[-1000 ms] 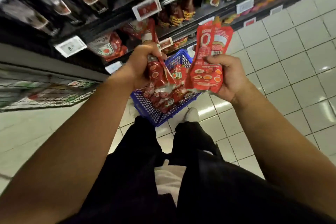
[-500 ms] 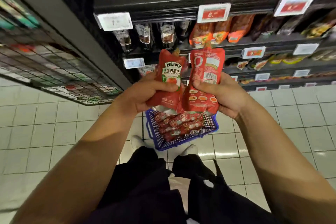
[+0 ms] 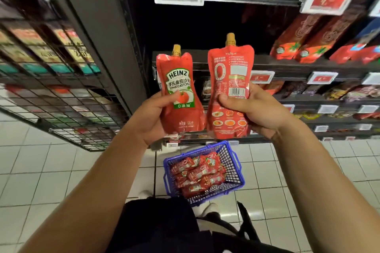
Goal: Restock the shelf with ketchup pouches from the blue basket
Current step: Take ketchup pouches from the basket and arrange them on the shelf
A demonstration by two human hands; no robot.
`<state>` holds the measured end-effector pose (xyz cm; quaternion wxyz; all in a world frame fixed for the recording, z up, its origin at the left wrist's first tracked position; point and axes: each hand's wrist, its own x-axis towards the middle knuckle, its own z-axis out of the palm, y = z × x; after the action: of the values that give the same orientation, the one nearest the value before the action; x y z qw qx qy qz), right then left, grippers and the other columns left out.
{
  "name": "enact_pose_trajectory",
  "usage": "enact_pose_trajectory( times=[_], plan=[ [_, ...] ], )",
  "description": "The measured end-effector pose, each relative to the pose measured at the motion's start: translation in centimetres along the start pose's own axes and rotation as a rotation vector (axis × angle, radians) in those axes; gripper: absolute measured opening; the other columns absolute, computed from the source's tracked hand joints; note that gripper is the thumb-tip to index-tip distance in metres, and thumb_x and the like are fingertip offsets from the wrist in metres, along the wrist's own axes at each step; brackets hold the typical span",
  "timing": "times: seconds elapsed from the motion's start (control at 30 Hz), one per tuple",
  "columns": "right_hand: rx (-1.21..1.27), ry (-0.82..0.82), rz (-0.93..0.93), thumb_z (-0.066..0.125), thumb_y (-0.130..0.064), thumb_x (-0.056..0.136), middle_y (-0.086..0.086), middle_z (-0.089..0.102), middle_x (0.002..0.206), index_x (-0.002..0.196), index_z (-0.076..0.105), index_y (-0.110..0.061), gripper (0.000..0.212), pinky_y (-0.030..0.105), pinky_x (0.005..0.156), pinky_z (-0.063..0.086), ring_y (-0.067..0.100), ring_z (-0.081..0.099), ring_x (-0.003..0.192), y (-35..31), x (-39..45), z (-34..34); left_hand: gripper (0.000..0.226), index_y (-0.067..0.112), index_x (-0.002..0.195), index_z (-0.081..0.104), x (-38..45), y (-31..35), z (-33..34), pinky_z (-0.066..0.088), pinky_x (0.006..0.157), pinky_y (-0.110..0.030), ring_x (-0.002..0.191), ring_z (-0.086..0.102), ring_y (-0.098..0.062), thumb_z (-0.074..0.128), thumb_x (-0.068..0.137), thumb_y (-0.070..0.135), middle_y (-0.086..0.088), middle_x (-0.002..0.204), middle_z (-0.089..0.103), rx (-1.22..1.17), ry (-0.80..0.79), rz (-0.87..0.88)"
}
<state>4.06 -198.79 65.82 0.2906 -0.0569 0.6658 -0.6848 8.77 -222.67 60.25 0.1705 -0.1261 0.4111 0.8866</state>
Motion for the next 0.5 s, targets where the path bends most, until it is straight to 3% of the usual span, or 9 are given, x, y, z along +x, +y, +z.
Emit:
enact_pose_trajectory(
  times=[0.17, 0.33, 0.37, 0.43, 0.5],
  plan=[
    [0.018, 0.065, 0.009, 0.078, -0.024, 0.078, 0.009, 0.077, 0.105, 0.108, 0.071, -0.019, 0.031, 0.034, 0.073, 0.060, 0.025, 0.075, 0.094, -0.9, 2.0, 1.4, 0.039, 0.015, 0.128, 0.065, 1.2, 2.7, -1.3, 0.061, 0.078, -0.041, 0.108, 0.072, -0.027, 0.067, 0.091, 0.027, -0.011, 0.119, 0.073, 0.198, 0.051, 0.006],
    [0.143, 0.169, 0.042, 0.075, -0.031, 0.083, 0.006, 0.077, 0.096, 0.108, 0.072, -0.017, 0.028, 0.033, 0.067, 0.060, 0.022, 0.076, 0.085, -1.3, 3.9, 2.0, 0.049, 0.015, 0.113, 0.070, 3.0, 3.6, -0.6, 0.060, 0.071, -0.037, 0.088, 0.076, -0.024, 0.084, 0.072, 0.040, -0.007, 0.098, 0.077, 0.336, 0.037, 0.008],
    [0.232, 0.169, 0.060, 0.071, -0.038, 0.088, 0.008, 0.077, 0.098, 0.108, 0.074, -0.017, 0.029, 0.038, 0.071, 0.060, 0.024, 0.075, 0.089, -1.4, 4.2, 1.8, 0.047, 0.016, 0.111, 0.070, 3.5, 3.5, -0.2, 0.060, 0.070, -0.036, 0.087, 0.076, -0.024, 0.085, 0.072, 0.037, -0.007, 0.096, 0.078, 0.362, 0.053, 0.024],
    [0.473, 0.104, 0.092, 0.058, -0.050, 0.091, 0.018, 0.071, 0.116, 0.122, 0.071, -0.011, 0.052, 0.051, 0.088, 0.057, 0.035, 0.070, 0.105, -1.4, 4.5, 0.6, 0.040, 0.016, 0.112, 0.070, 4.5, 3.6, 0.4, 0.060, 0.068, -0.036, 0.086, 0.077, -0.025, 0.084, 0.077, 0.031, -0.007, 0.096, 0.078, 0.387, 0.087, 0.052],
    [0.660, 0.026, 0.102, 0.043, -0.047, 0.093, 0.027, 0.062, 0.131, 0.130, 0.063, -0.001, 0.063, 0.057, 0.097, 0.051, 0.043, 0.062, 0.119, -1.2, 5.0, -0.7, 0.034, 0.016, 0.113, 0.069, 5.5, 4.0, 1.1, 0.060, 0.068, -0.035, 0.087, 0.077, -0.026, 0.080, 0.082, 0.025, -0.008, 0.097, 0.078, 0.389, 0.113, 0.082]
  ],
)
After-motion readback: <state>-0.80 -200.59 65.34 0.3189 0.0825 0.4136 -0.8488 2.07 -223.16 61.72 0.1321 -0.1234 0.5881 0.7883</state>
